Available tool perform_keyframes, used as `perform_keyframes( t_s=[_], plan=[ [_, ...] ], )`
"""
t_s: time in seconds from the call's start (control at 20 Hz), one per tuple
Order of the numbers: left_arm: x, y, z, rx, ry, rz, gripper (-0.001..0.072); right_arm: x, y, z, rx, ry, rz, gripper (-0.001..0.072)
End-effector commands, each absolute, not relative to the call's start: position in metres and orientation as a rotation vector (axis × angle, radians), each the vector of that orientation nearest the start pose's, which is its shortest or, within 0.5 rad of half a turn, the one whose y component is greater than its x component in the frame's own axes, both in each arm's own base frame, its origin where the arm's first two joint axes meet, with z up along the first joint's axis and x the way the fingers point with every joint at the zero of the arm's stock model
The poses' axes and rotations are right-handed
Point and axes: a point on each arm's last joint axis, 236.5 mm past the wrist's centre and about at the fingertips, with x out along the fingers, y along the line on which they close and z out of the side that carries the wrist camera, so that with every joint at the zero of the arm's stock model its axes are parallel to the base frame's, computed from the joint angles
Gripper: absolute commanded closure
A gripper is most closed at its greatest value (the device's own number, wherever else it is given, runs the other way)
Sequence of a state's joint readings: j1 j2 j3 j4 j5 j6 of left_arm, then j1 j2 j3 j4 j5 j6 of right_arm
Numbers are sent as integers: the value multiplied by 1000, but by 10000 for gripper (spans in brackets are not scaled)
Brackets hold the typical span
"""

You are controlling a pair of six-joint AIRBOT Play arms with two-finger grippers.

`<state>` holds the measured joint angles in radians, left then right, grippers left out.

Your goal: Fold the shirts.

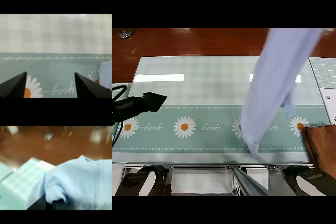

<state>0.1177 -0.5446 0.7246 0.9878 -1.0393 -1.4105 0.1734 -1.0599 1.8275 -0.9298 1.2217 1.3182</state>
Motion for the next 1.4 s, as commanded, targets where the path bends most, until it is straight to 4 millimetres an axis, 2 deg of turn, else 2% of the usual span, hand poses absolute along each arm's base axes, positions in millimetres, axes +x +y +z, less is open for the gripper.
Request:
perform_keyframes(
  t_s=[0.0, 0.1, 0.2, 0.25, 0.3, 0.35, 0.4, 0.45, 0.5, 0.55, 0.6, 0.7, 0.75, 0.8, 0.9, 0.95, 1.0, 1.05, 1.15, 1.25, 1.35],
  plan=[
    [295, -76, 122, -403, 754, -279, 4, 318, 288, 290, 40, 655, 922, 688],
    [297, -75, 119, -406, 765, -277, 4, 319, 343, 219, 89, 796, 954, 687],
    [298, -75, 115, -409, 779, -275, 4, 314, 389, 139, 133, 971, 940, 687],
    [299, -75, 112, -410, 787, -275, 4, 308, 406, 109, 137, 1044, 941, 686],
    [299, -75, 110, -412, 797, -275, 4, 301, 422, 87, 171, 1106, 957, 678],
    [298, -76, 106, -416, 816, -278, 4, 296, 435, 77, 225, 1153, 974, 509],
    [296, -78, 102, -417, 837, -282, 4, 291, 442, 73, 266, 1184, 1007, 173],
    [294, -79, 97, -419, 862, -287, 4, 294, 439, 75, 284, 1189, 1024, 81],
    [292, -80, 93, -421, 884, -291, 4, 306, 423, 83, 298, 1188, 1007, 81],
    [289, -82, 88, -422, 912, -298, 4, 324, 400, 94, 317, 1179, 974, 81],
    [286, -83, 84, -424, 937, -303, 4, 347, 365, 109, 354, 1158, 922, 81],
    [278, -87, 72, -429, 1007, -319, 4, 387, 270, 130, 373, 1116, 746, 81],
    [275, -89, 64, -434, 1052, -327, 4, 399, 209, 131, 338, 1114, 604, 82],
    [274, -89, 55, -442, 1088, -326, 4, 402, 155, 129, 312, 1117, 472, 82],
    [276, -88, 30, -468, 1176, -312, 4, 388, 55, 121, 317, 1125, 238, 81],
    [279, -87, 15, -487, 1226, -300, 4, 376, 17, 114, 346, 1119, 146, 82],
    [285, -82, -1, -520, 1265, -271, 4, 361, -11, 105, 400, 1115, 71, 82],
    [294, -77, -12, -597, 1280, -229, 4, 341, -30, 91, 459, 1118, 12, 83],
    [315, -87, -17, -799, 1274, -291, 5, 299, -38, 55, 516, 1154, -34, 84],
    [322, -102, -23, -921, 1300, -397, 5, 270, -23, 20, 541, 1192, -37, 84],
    [314, -117, -41, -949, 1384, -463, 5, 242, 7, -12, 581, 1273, 30, 84]
  ],
)
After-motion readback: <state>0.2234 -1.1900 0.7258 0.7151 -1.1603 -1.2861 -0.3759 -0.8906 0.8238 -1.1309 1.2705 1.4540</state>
